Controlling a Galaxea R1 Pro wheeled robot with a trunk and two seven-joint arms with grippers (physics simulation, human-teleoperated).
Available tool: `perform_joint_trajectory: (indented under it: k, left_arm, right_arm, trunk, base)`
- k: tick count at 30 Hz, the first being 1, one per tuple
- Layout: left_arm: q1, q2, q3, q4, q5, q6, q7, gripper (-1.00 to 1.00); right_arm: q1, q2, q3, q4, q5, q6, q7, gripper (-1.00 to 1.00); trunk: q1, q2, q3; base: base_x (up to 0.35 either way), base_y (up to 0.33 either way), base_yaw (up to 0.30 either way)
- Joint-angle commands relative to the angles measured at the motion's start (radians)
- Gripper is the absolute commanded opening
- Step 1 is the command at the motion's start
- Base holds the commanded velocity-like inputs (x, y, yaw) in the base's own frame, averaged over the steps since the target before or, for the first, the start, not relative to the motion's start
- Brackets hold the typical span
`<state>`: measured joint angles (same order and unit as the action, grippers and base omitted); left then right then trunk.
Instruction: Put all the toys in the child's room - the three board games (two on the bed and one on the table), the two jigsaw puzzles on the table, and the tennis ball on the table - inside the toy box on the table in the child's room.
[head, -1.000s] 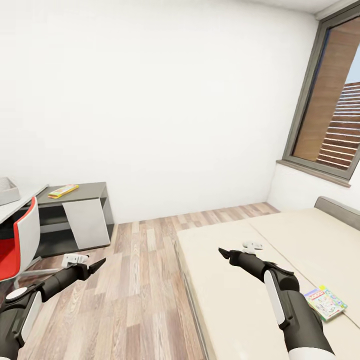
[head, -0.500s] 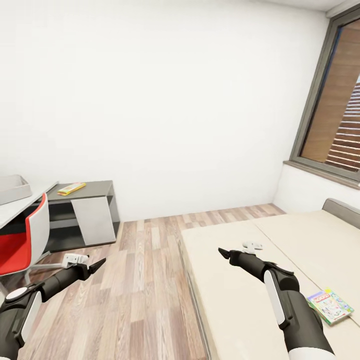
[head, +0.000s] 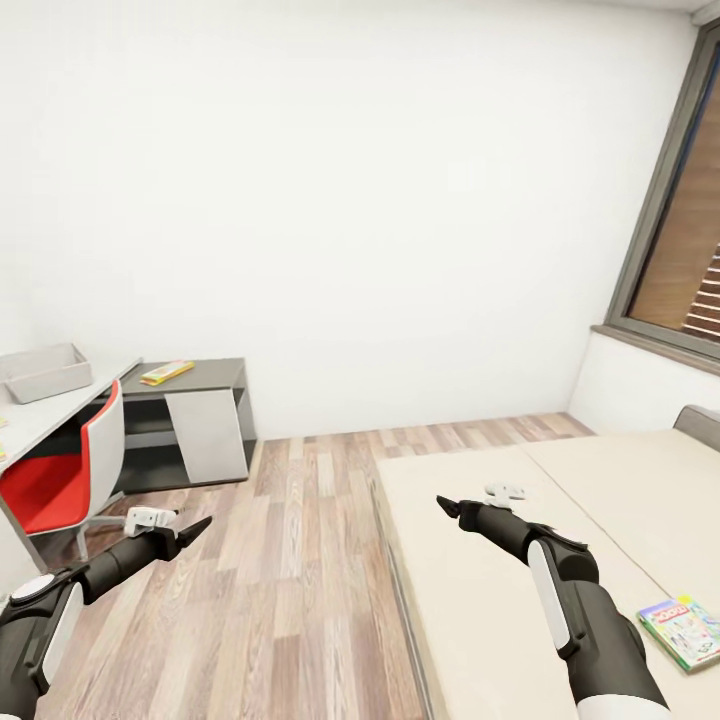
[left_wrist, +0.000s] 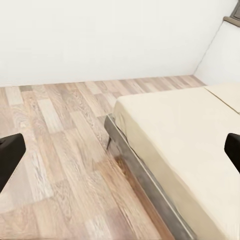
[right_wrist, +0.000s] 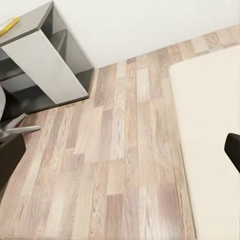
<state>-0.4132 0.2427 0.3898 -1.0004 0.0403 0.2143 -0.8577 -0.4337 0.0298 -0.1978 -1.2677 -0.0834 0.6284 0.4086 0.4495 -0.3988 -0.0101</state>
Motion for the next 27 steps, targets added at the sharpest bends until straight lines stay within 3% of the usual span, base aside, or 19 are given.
perform_joint_trajectory:
  k: [1,9,27]
  left_arm:
    - [-0.001,0.0,0.001,0.0,0.004,0.01,-0.004,1.0]
    - [-0.001,0.0,0.001,0.0,0.004,0.01,-0.004,1.0]
    - [-0.001,0.0,0.001,0.0,0.004,0.01,-0.002,1.0]
  right_arm:
    - [0.0,0.001,-0.003,-0.001,-0.009,0.008,0.001,1.0]
    - [0.0,0.001,-0.003,-0.001,-0.009,0.008,0.001,1.0]
    - [0.0,0.002,-0.002,-0.001,-0.01,0.008,0.001,1.0]
  trunk:
    - [0.0,-0.001,-0.001]
    - [0.0,-0.001,-0.001]
    - [0.0,-0.001,-0.001]
  base:
    - [0.0,0.0,0.282]
    - [-0.023,-0.01,0.255]
    - [-0.02,-0.016,0.033]
